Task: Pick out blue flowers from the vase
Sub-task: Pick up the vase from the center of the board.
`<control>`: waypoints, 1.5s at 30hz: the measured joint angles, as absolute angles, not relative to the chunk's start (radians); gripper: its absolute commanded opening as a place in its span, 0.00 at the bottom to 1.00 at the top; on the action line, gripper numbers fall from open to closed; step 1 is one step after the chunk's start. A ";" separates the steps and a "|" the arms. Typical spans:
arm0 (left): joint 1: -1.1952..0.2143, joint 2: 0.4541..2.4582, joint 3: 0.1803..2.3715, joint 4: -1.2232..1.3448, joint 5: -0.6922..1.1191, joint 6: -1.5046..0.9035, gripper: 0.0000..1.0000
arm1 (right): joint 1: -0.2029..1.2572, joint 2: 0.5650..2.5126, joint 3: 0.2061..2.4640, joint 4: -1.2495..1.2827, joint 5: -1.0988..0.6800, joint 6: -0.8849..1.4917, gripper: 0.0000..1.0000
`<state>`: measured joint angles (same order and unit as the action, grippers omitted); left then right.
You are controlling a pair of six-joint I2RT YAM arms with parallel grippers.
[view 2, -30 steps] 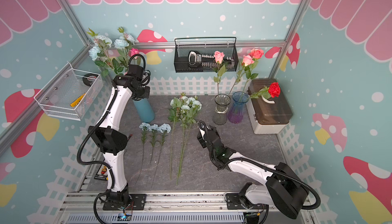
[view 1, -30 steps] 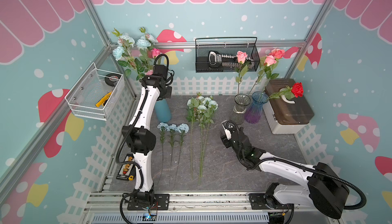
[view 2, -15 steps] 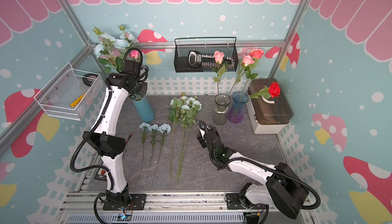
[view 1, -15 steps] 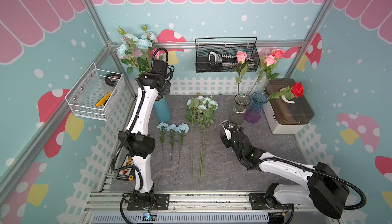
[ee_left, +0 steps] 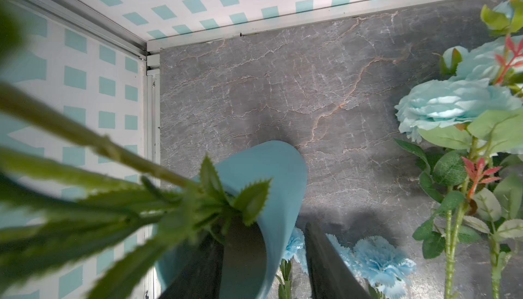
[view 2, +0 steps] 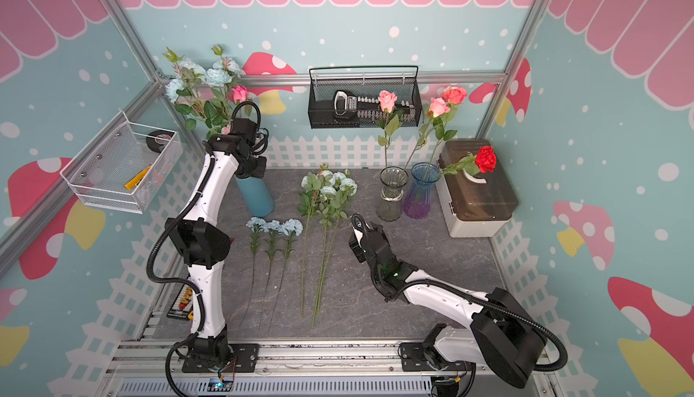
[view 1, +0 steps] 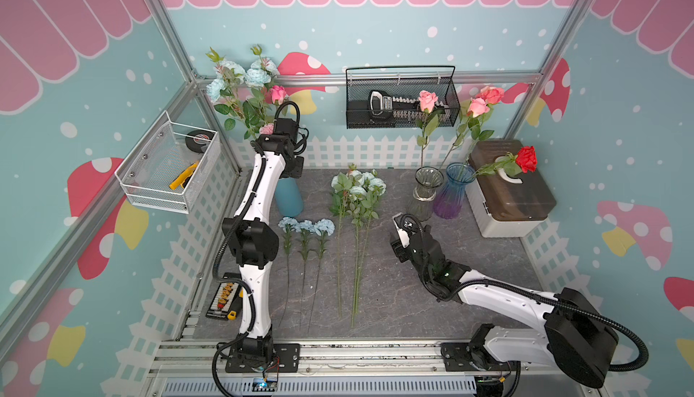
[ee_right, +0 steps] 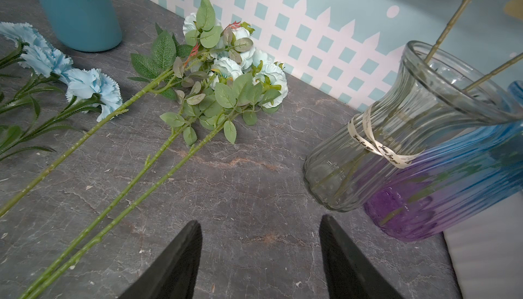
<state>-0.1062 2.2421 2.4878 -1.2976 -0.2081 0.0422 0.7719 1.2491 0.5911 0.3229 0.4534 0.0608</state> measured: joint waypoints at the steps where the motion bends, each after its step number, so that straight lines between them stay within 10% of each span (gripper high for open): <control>1: -0.104 2.242 2.488 -1.298 -0.201 0.042 0.46 | 0.772 1.249 0.591 0.323 0.453 0.061 0.65; 12: -0.084 2.293 2.487 -1.296 -0.163 0.050 0.38 | 0.772 1.249 0.591 0.323 0.453 0.061 0.65; 20: -0.076 2.290 2.490 -1.298 -0.074 0.036 0.01 | 0.772 1.249 0.591 0.323 0.453 0.061 0.65; 45: -0.053 2.275 2.545 -1.411 0.029 -0.027 0.00 | 0.772 1.249 0.591 0.323 0.453 0.061 0.65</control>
<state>-0.0528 2.2753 2.5454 -1.4109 0.0288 -0.0265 0.7719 1.2491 0.5911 0.3229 0.4530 0.0608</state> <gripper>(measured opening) 0.091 0.651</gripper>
